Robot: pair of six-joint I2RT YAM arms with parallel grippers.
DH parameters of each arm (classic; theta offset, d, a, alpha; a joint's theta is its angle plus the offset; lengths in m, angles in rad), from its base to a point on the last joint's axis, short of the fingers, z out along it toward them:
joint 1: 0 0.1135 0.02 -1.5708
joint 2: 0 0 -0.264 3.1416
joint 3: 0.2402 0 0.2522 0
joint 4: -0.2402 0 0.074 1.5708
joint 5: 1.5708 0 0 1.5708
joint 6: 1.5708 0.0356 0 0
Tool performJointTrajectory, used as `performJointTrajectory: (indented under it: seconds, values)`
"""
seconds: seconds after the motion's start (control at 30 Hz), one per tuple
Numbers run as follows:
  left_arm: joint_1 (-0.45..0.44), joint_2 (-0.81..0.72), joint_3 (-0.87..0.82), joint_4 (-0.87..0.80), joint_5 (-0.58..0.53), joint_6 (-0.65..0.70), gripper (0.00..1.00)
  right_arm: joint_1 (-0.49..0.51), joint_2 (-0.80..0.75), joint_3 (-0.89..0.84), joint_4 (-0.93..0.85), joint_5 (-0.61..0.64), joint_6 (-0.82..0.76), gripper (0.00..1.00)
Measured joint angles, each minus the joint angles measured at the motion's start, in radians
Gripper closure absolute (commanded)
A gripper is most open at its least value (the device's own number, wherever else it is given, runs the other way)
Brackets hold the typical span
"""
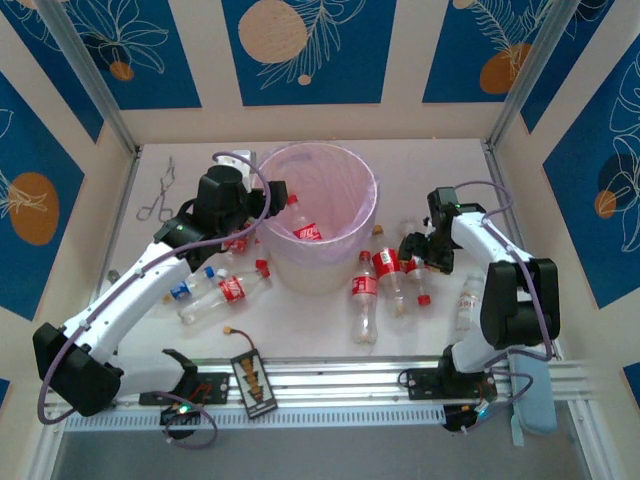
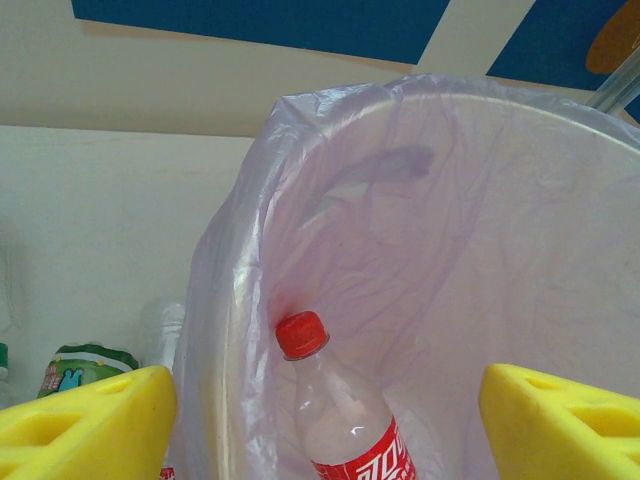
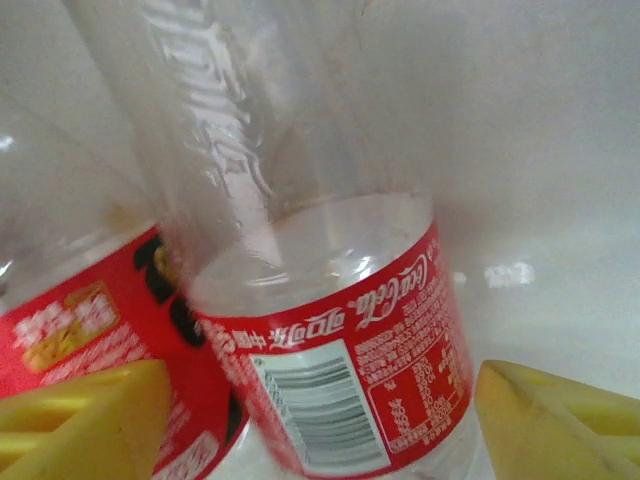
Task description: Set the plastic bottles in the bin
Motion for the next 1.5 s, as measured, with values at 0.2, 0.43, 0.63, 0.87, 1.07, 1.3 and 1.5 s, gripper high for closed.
performJointTrajectory:
  seconds: [0.2,0.43,0.63,0.87,1.07,1.3,1.5]
  values:
    - [0.000,0.000,0.000,0.000,0.000,0.019,0.20,-0.013,0.049,-0.009,0.061,0.001,0.015,0.20]
    - [0.000,0.013,0.014,0.000,0.008,0.038,0.20,-0.013,0.090,-0.022,0.129,0.009,0.043,0.20]
    - [0.001,0.050,0.052,-0.006,0.015,0.053,0.20,-0.012,0.122,-0.037,0.166,0.024,0.068,0.23]
    - [0.003,0.059,0.063,-0.012,0.014,0.052,0.20,-0.012,0.124,-0.039,0.168,0.052,0.075,0.30]
    - [0.003,0.060,0.064,-0.014,0.014,0.052,0.20,-0.013,0.120,-0.039,0.165,0.065,0.078,0.35]
    - [0.003,0.060,0.064,-0.016,0.014,0.052,0.20,-0.055,0.060,0.038,0.097,0.068,0.061,0.37]
    - [0.003,0.058,0.064,-0.016,0.014,0.052,0.20,-0.067,-0.091,0.243,0.014,0.066,0.035,0.39]
